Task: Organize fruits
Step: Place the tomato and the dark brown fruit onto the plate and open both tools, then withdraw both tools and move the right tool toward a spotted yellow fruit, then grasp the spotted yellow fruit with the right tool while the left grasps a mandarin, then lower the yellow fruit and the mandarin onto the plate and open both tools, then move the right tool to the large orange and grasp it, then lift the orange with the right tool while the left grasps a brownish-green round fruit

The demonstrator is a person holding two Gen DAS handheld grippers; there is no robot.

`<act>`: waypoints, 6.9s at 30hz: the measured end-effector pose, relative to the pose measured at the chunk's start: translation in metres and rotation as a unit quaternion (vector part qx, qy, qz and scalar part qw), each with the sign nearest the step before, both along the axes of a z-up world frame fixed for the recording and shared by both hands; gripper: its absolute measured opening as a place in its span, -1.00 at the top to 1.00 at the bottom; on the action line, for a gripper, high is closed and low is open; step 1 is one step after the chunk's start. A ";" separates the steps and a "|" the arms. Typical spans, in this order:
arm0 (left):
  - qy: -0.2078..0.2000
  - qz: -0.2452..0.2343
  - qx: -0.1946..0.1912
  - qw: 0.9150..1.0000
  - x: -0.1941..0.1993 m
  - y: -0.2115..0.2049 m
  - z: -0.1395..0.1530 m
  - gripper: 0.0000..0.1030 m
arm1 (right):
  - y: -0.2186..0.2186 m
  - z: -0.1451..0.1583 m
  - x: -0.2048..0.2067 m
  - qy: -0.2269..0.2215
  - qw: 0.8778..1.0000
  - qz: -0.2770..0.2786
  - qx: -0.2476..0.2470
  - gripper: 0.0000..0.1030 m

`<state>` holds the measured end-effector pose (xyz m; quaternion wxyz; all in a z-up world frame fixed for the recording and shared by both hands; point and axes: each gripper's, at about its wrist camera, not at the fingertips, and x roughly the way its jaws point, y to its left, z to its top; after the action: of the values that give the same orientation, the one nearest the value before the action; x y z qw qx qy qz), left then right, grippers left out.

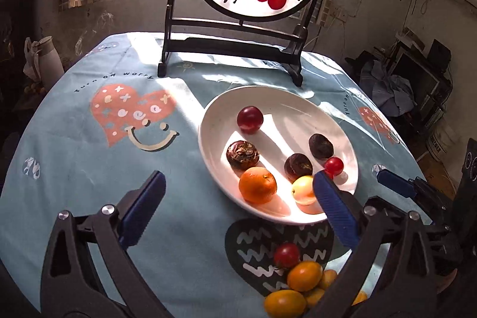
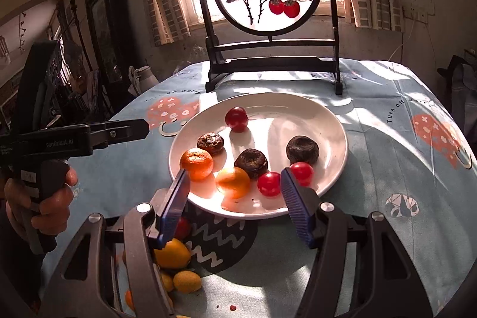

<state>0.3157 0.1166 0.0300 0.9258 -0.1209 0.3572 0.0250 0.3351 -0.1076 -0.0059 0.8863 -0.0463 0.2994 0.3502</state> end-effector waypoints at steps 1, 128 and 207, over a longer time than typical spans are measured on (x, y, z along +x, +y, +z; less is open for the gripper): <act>-0.001 0.009 0.001 1.000 -0.013 0.002 -0.004 -0.96 | 0.000 -0.003 -0.007 0.005 1.000 0.011 -0.003 -0.24; -0.058 0.058 0.056 0.995 0.003 -0.026 0.026 -0.96 | -0.021 0.012 0.040 0.018 0.994 -0.078 0.071 -0.24; 0.065 -0.197 0.066 0.976 -0.074 -0.074 -0.063 -0.08 | -0.024 -0.034 -0.053 0.151 0.988 0.003 0.018 0.12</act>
<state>0.2419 0.0428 -0.0332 0.8932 0.0147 0.4314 -0.1262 0.2820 -0.1315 -0.0400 0.8306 0.0221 0.4235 0.3610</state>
